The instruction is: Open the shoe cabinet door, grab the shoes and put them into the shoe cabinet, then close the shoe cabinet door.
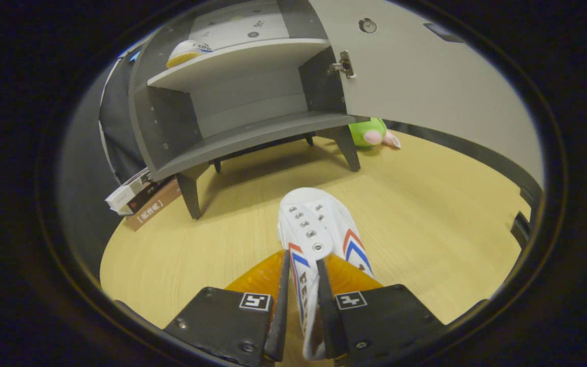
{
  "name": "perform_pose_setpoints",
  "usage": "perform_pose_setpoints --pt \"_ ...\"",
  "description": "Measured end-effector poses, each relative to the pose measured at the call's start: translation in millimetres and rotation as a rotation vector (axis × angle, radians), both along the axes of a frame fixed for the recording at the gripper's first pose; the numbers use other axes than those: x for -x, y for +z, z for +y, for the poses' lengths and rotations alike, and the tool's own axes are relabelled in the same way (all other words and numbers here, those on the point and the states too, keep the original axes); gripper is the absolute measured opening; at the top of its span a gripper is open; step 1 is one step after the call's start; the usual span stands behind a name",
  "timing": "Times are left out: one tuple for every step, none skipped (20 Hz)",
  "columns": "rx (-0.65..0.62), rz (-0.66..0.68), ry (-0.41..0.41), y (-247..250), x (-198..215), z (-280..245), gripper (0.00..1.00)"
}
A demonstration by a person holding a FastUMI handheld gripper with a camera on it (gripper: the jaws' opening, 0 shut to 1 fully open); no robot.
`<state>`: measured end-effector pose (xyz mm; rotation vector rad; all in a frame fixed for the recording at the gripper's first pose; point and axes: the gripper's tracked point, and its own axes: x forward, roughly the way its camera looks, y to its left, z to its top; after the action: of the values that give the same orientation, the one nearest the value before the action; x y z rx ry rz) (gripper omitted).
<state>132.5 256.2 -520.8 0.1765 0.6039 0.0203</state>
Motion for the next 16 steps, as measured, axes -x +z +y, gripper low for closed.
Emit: perform_pose_setpoints --pt "-0.028 -0.028 0.018 1.0 -4.1 4.3 0.25" --pt "-0.072 -0.026 0.027 2.4 -11.2 8.9 0.17" --pt "-0.079 -0.022 0.037 1.5 -15.0 10.2 0.09" --pt "-0.064 -0.031 0.044 1.3 -16.6 7.5 0.06" --pt "-0.042 -0.051 0.051 4.4 -16.4 4.8 0.07" --pt "-0.016 -0.074 0.064 8.5 -15.4 4.3 0.06" --pt "0.005 -0.090 0.073 12.7 -13.2 3.0 0.07" --pt "0.021 -0.098 0.080 15.8 -10.1 1.4 0.07" --pt "0.029 -0.105 0.085 20.9 -7.2 -0.1 0.06" --pt "0.035 -0.107 0.095 25.7 -1.4 -0.1 0.06" --pt "0.039 -0.114 0.108 32.8 4.1 -0.2 0.06" --pt "0.045 -0.129 0.120 41.7 9.6 1.5 0.06" --pt "0.060 -0.148 0.136 50.9 11.2 1.4 0.06" --pt "0.079 -0.175 0.150 62.7 16.1 1.8 0.06" --pt "0.095 -0.203 0.161 79.0 21.8 2.2 0.06" --pt "0.106 -0.231 0.170 95.1 28.8 3.2 0.06"
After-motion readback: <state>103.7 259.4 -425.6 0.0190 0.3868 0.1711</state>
